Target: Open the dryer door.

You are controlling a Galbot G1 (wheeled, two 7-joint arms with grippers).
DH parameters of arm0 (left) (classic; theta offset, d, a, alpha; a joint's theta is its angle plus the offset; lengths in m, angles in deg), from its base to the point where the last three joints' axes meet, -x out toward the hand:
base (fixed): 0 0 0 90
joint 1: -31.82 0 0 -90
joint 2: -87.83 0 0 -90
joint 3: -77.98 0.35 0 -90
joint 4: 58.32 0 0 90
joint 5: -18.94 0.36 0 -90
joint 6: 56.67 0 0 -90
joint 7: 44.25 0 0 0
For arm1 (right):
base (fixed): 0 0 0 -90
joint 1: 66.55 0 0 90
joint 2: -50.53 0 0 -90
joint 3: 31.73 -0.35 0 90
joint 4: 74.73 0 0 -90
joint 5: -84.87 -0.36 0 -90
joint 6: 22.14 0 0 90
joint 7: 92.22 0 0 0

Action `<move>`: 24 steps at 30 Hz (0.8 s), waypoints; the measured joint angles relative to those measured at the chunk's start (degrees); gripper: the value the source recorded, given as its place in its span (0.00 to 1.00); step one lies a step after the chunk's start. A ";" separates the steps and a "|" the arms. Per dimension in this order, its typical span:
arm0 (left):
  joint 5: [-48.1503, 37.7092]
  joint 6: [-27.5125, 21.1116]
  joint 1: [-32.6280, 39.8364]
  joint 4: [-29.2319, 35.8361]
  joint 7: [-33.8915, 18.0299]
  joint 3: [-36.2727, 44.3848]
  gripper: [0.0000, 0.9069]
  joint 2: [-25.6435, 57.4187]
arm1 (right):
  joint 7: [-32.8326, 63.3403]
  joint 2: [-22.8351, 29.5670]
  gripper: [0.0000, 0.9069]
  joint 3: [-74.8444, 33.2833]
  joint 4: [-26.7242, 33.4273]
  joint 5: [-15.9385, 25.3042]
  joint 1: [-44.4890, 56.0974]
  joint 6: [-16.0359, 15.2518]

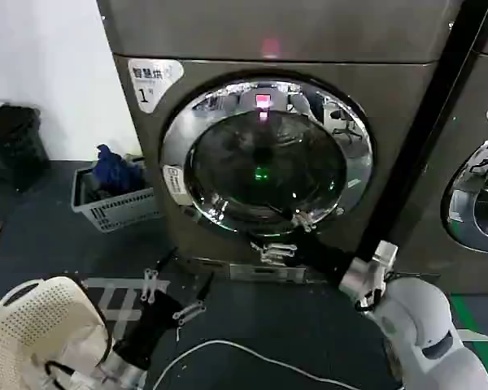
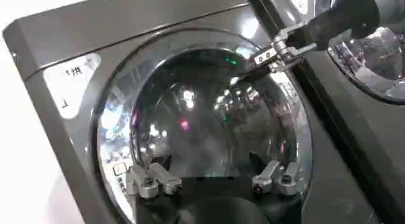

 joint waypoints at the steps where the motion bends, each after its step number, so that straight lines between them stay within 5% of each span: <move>1: 0.00 0.01 -0.06 0.05 0.00 -0.03 1.00 -0.01 | -0.07 -0.25 1.00 0.39 0.89 1.53 -0.44 1.91; 7: 0.03 0.04 -0.90 0.79 0.00 -0.20 1.00 0.10 | -0.44 -0.55 1.00 3.09 6.58 4.27 -3.17 9.69; 24: 0.35 0.21 -2.19 2.49 0.12 -0.63 1.00 -0.39 | 2.52 2.61 1.00 11.50 18.84 8.36 -12.15 15.43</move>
